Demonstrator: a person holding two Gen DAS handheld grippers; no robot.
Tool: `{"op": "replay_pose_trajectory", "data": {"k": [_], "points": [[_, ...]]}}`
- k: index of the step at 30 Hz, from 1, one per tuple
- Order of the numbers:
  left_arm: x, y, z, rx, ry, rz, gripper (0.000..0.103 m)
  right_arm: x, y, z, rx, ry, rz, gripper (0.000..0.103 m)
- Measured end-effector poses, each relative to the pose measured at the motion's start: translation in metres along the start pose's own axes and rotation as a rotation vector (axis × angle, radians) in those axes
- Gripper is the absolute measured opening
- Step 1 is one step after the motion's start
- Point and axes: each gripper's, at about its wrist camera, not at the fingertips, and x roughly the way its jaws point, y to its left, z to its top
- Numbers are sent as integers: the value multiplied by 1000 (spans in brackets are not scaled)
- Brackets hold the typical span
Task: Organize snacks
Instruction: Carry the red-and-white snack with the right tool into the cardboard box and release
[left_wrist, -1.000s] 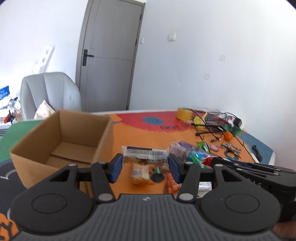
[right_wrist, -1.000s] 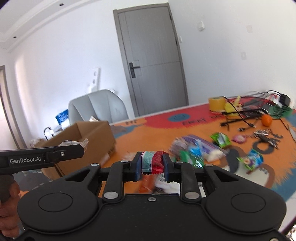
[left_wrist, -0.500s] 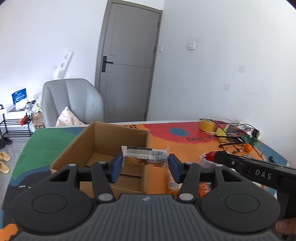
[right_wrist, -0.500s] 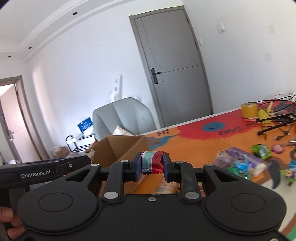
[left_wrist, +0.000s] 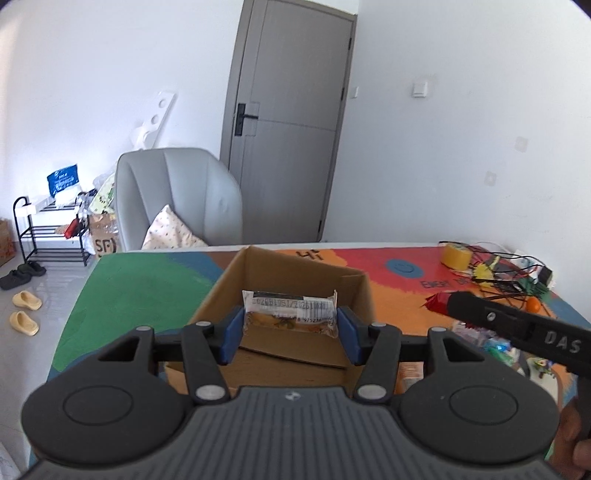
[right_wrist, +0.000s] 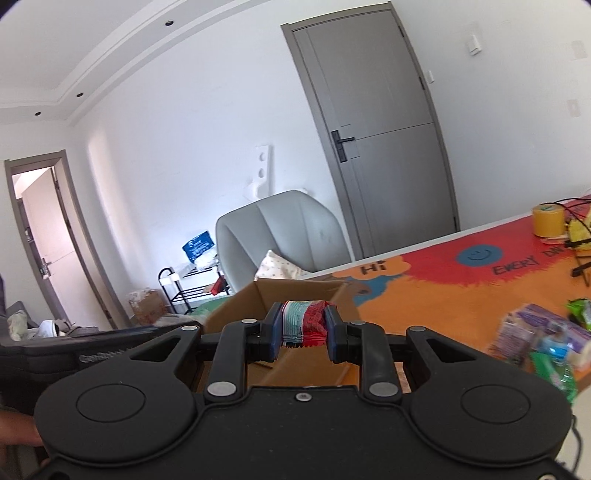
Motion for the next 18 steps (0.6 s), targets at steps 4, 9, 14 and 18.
{"op": "replay_pose_trajectory", "data": {"k": [4, 9, 14, 18], "points": [[7, 9, 5, -13, 22, 28, 69, 13, 11, 4, 3, 7, 29, 24], [-7, 16, 10, -24, -15, 41, 82, 26, 21, 5, 19, 27, 77, 24], [-18, 27, 11, -62, -15, 70, 88, 36, 23, 6, 73, 60, 119, 39], [-21, 31, 8, -81, 16, 98, 92, 28, 21, 5, 88, 31, 85, 73]]}}
